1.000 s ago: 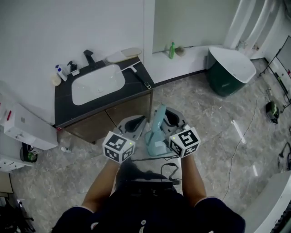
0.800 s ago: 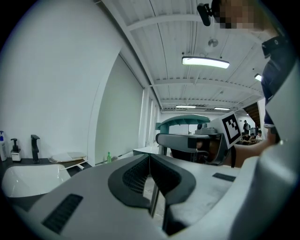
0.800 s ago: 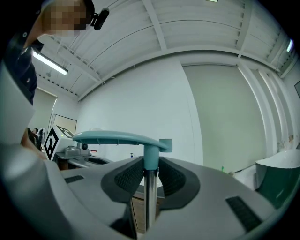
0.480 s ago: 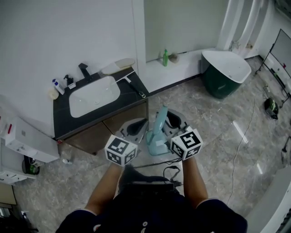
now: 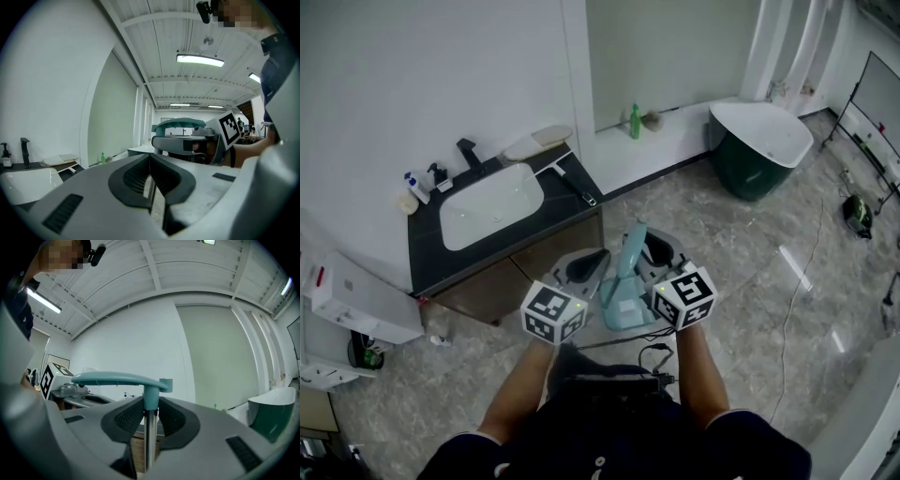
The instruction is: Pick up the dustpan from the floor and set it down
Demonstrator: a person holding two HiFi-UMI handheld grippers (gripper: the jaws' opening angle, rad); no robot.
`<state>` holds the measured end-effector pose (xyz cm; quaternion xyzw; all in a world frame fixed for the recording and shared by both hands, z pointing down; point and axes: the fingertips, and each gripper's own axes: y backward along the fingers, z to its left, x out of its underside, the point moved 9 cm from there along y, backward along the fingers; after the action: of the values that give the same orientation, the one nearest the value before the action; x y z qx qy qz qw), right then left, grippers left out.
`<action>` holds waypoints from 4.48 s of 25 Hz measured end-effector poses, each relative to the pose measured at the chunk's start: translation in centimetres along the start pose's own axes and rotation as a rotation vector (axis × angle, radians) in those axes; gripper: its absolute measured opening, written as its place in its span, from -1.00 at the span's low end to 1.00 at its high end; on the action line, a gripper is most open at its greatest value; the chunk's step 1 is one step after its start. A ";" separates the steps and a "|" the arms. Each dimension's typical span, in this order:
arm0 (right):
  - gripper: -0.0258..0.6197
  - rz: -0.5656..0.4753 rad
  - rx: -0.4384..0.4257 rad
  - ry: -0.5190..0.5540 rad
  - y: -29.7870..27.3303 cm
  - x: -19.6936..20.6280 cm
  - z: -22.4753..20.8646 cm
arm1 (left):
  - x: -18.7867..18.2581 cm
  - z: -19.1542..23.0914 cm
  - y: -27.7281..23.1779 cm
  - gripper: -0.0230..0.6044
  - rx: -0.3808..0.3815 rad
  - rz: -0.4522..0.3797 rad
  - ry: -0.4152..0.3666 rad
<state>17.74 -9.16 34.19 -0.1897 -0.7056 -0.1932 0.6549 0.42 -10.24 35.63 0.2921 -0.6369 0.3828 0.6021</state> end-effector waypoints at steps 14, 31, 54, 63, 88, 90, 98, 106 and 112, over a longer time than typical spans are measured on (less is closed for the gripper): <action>-0.59 0.130 0.084 -0.043 2.7 5.1 -1.5 | 3.3 -1.1 -0.5 -0.88 0.010 0.089 0.053; -0.59 0.458 0.223 -0.128 1.3 23.5 -9.4 | 15.0 0.1 -3.9 -0.88 -0.006 0.345 0.168; -0.59 0.630 0.198 -0.061 -9.2 33.6 -15.9 | 20.4 2.6 -3.4 -0.88 -0.081 0.447 0.260; -0.59 0.612 0.189 -0.076 -12.2 35.5 -14.3 | 21.0 4.4 -2.5 -0.88 -0.089 0.447 0.284; -0.33 0.632 0.493 -0.348 -4.8 31.9 -10.2 | 17.2 11.0 -6.8 -0.88 0.217 0.368 0.213; -0.33 0.551 0.527 -0.328 -3.8 28.5 -8.8 | 16.1 11.0 -7.3 -0.88 0.269 0.340 0.196; -0.90 0.228 0.677 -0.214 -1.5 15.2 -1.7 | 10.5 10.1 -6.4 -0.88 0.404 0.224 0.148; -0.90 0.064 0.687 -0.084 -1.0 5.8 2.6 | 4.9 8.5 -5.3 -0.88 0.490 0.128 0.082; -0.90 0.035 0.641 -0.074 -1.5 3.6 3.6 | 3.4 7.7 -4.8 -0.88 0.489 0.108 0.071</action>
<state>13.66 -8.56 37.54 0.0071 -0.7506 0.0571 0.6582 -0.08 -18.96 39.76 0.3810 -0.5184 0.5673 0.5140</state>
